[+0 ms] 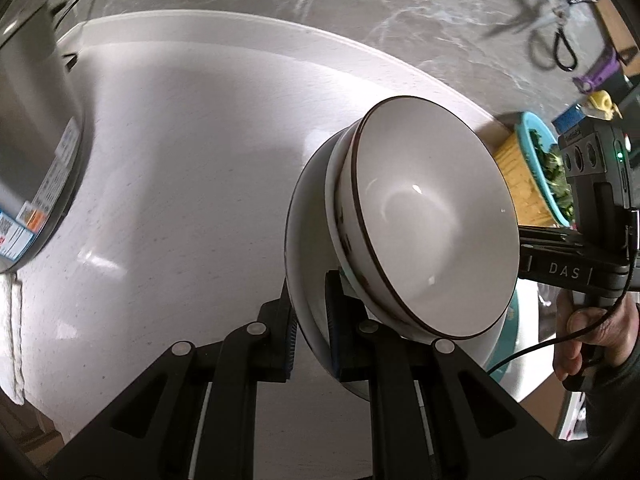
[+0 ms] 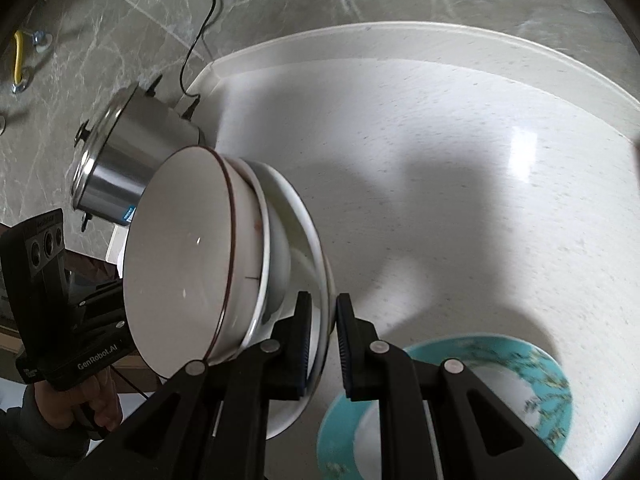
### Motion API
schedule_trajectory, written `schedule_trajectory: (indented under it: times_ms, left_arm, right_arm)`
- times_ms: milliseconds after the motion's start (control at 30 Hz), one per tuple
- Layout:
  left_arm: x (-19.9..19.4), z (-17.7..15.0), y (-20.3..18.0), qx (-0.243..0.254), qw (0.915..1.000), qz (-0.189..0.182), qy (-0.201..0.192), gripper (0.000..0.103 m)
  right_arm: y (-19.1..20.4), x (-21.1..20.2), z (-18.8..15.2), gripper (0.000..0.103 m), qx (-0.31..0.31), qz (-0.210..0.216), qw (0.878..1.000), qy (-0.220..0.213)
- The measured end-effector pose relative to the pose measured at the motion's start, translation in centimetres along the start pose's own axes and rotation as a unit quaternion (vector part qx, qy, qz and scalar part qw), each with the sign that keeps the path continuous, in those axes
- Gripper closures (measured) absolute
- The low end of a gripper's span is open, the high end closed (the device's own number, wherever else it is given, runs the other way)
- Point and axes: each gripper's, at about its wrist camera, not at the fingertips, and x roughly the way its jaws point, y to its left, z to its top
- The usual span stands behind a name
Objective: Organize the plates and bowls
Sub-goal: 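Lift the white plate and bowl stack with both tools toward the teal plates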
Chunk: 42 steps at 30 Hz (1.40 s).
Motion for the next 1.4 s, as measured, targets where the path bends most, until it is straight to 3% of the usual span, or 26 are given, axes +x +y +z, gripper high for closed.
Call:
schedule_trajectory:
  times_ms: [467,700,1033,1400]
  left_arm:
    - [0.3,0.8,-8.7,0.050,0.9983,-0.026,0.014,0.092]
    - [1.6,0.0,-11.2,0.069,0.9966,-0.038,0.026,0.092]
    - [4.9,-2.2,-15.0,0.095,0.9926,-0.054,0.053,0.092]
    - [8.7,-5.3,-17.3,0.113,0.9892,-0.047,0.080,0.092]
  right_arm:
    - [-3.3,-4.6,-2.8,0.088,0.040,-0.020,0.999,-0.027]
    - [-5.5,-6.0,-5.0,0.088,0.061,-0.025,0.997,-0.030]
    - [-8.6,-6.8,-8.4,0.088,0.096,-0.036,0.994,-0.028]
    - [-11.4,-6.0,-11.0,0.088,0.122,-0.040,0.992,-0.017]
